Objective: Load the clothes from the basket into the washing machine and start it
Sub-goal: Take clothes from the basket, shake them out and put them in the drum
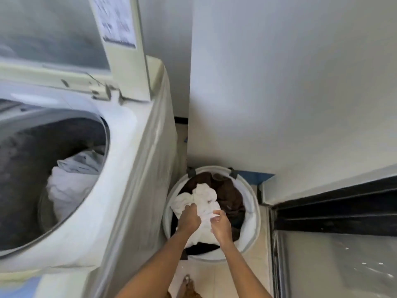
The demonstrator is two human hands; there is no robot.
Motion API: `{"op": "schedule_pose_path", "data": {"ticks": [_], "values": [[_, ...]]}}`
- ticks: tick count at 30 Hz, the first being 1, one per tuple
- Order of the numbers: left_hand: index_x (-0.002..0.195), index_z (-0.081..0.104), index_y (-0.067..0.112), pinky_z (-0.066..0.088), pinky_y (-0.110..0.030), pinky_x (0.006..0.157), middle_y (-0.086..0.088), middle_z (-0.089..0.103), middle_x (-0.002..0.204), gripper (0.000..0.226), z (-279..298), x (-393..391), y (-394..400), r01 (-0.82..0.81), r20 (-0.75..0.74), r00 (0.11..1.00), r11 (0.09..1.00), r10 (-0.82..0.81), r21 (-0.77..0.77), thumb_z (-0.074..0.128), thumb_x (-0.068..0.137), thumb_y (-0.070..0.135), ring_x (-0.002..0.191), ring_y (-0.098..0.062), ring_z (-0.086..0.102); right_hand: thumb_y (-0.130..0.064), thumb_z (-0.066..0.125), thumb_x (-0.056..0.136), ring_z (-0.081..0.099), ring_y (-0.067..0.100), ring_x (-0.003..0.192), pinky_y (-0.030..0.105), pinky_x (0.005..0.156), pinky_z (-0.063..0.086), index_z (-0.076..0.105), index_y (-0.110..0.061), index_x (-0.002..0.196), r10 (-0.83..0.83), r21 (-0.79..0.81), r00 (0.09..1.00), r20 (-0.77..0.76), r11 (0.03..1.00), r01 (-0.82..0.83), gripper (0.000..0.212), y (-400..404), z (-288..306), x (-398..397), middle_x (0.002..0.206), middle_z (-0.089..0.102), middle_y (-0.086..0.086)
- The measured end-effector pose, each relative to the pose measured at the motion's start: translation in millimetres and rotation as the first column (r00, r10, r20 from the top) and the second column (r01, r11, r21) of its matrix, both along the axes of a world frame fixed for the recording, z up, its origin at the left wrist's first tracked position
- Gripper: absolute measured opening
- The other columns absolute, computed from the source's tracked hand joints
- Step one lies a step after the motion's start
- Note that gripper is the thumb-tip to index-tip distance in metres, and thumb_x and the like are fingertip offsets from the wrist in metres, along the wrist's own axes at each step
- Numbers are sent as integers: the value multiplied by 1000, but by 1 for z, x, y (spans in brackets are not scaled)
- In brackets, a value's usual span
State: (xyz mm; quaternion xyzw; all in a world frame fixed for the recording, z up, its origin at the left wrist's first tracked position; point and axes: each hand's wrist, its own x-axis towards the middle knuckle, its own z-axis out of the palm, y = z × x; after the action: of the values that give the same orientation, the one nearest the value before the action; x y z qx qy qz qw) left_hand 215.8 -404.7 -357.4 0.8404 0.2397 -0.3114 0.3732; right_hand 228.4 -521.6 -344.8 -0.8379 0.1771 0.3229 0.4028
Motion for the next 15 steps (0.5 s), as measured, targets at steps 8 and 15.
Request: {"op": "schedule_pose_path", "data": {"ticks": [8, 15], "values": [[147, 21, 5, 25, -29, 109, -16, 30, 147, 72, -123, 30, 7, -204, 163, 963, 976, 213, -73, 60, 91, 27, 136, -28, 33, -15, 53, 94, 31, 31, 135, 36, 100, 38, 28, -13, 146, 137, -166, 989, 54, 978, -126, 57, 3, -138, 24, 146, 30, 15], [113, 63, 8, 40, -38, 90, -16, 58, 114, 26, -111, 59, -1, -259, 331, 925, 947, 188, 187, 52, 94, 22, 108, -34, 52, -10, 50, 92, 32, 27, 134, 29, 104, 31, 41, -15, 139, 145, -38, 987, 69, 989, -143, 49, 1, -137, 20, 141, 40, 12]]}}
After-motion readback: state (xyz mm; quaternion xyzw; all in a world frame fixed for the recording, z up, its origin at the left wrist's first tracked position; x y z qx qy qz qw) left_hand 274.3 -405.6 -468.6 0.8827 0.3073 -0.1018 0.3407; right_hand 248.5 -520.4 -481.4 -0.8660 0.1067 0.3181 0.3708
